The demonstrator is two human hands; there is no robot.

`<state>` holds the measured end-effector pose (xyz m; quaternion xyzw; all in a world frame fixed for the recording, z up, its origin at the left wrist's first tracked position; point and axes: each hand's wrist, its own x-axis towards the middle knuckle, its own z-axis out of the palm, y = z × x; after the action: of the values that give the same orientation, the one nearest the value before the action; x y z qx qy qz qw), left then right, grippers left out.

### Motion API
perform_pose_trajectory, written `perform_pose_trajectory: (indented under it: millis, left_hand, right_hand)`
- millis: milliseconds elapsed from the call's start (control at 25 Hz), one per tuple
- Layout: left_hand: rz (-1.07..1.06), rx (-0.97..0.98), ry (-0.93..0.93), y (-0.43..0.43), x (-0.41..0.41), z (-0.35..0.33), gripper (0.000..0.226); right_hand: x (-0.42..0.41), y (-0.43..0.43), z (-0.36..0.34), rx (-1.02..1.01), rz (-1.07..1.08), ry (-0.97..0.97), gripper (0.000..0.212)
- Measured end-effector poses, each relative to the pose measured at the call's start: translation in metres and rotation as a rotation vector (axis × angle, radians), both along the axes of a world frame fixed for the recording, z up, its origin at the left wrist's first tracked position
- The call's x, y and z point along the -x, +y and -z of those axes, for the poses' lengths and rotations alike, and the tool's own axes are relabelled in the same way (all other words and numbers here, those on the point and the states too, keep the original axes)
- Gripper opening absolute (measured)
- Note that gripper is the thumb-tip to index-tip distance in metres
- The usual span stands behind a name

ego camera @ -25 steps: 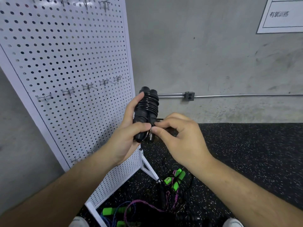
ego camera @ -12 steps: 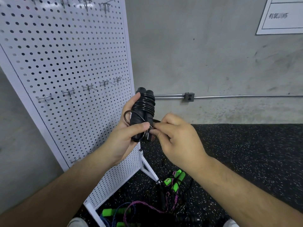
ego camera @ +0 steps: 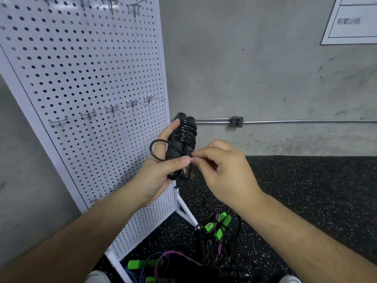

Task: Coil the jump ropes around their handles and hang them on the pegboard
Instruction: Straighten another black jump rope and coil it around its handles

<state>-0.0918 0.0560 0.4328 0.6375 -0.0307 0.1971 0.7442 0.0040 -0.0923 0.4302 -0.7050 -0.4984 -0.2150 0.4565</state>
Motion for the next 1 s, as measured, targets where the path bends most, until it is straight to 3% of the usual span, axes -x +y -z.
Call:
perform_pose_trajectory:
  millis: [200, 280, 400, 480, 720, 920, 1000]
  left_hand:
    - [0.017, -0.033, 0.054, 0.001, -0.002, 0.001, 0.082]
    - [0.012, -0.149, 0.111, 0.003, 0.0, 0.003, 0.08]
    - [0.005, -0.401, 0.27, -0.005, -0.002, 0.01, 0.053]
    - [0.005, -0.434, 0.326, -0.009, -0.003, 0.012, 0.038]
    - [0.096, -0.701, 0.54, -0.018, -0.01, 0.029, 0.063]
    - [0.063, -0.611, 0.554, -0.006, -0.016, 0.039, 0.076]
    - [0.036, -0.635, 0.585, 0.001, -0.016, 0.041, 0.081]
  right_hand:
    - [0.007, -0.001, -0.007, 0.009, -0.058, 0.187, 0.014]
    - [0.007, -0.002, -0.011, 0.031, -0.088, 0.191, 0.019]
    - [0.007, 0.005, -0.009, 0.113, -0.076, 0.083, 0.02]
    - [0.002, 0.01, -0.006, 0.145, -0.082, 0.1, 0.014]
    - [-0.007, 0.015, -0.013, 0.068, -0.055, 0.341, 0.004]
    - [-0.019, 0.015, -0.012, 0.009, -0.09, 0.622, 0.007]
    - [-0.023, 0.015, -0.009, 0.059, -0.108, 0.615, 0.01]
